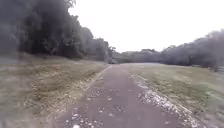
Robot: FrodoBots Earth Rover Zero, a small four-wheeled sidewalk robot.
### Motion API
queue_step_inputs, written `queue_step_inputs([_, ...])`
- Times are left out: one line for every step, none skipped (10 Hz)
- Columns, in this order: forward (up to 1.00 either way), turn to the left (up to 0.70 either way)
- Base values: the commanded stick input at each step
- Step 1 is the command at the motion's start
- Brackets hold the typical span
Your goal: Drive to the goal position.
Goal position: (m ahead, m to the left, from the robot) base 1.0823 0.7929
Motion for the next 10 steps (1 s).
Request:
queue_step_inputs([0.45,0.00])
queue_step_inputs([0.45,0.00])
queue_step_inputs([0.45,0.00])
queue_step_inputs([0.45,0.00])
queue_step_inputs([0.45,0.00])
queue_step_inputs([0.45,0.00])
queue_step_inputs([0.45,0.00])
queue_step_inputs([0.45,0.00])
queue_step_inputs([0.45,0.00])
queue_step_inputs([0.45,0.00])
